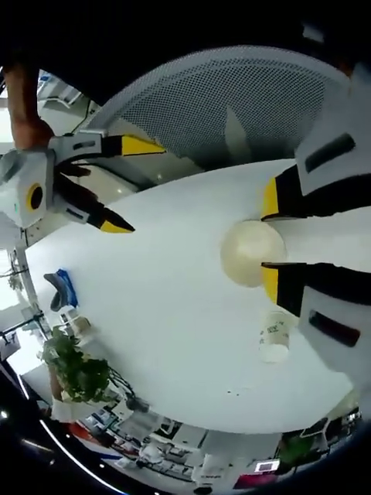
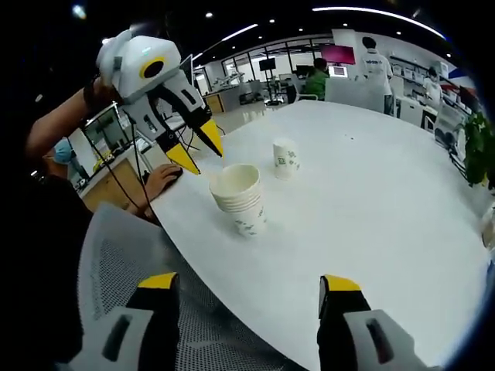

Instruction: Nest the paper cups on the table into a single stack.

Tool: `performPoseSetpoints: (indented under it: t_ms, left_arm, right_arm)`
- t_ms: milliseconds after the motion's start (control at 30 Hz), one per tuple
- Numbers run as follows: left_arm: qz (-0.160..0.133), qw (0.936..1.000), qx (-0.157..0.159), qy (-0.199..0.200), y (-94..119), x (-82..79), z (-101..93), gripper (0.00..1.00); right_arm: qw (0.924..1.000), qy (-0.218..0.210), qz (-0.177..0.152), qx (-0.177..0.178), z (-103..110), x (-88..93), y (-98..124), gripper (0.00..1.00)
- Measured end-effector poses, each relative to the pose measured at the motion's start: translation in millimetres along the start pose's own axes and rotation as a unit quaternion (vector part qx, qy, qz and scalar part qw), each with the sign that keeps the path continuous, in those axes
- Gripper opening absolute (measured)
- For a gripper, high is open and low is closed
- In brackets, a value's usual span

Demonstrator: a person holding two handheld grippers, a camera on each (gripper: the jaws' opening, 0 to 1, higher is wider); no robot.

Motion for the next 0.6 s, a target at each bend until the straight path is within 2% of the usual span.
performPoseSetpoints:
  t_ms: [100,200,433,600]
  left_arm:
    - [-0.029,0.9991,-0.011,0.03,4.7,-0.6,1.6,0.25]
    - [-0.045,0.9978,-0.025,0.041,12.4,-5.2,1.1,0.28]
    - [-0.062,0.9944,-0.048,0.071,15.5,9.6,4.0,0.32]
    - [-0.086,0.9885,-0.066,0.106,20.6,16.0,1.8,0.34]
  right_arm:
    - [1.0,-0.001,-0.001,0.002,-0.3,-1.1,0.2,0.73]
    - [1.0,-0.002,-0.002,0.002,0.2,-0.6,-0.2,0.73]
    - [1.0,-0.001,-0.001,0.0,1.1,-2.5,-3.1,0.73]
    - [1.0,-0.002,-0.001,0.0,0.1,-2.5,-2.9,0.73]
Point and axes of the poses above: the point that each gripper's makers call its tool centre point, and the gripper's own axes: y roughly backward along the fingers, z roughly to its left, x roughly out of its underside, the point moved 9 cm from there along y, roughly backward along the fingers, and after that the axes turned 12 degrees about -z, right-handed, at the moved point
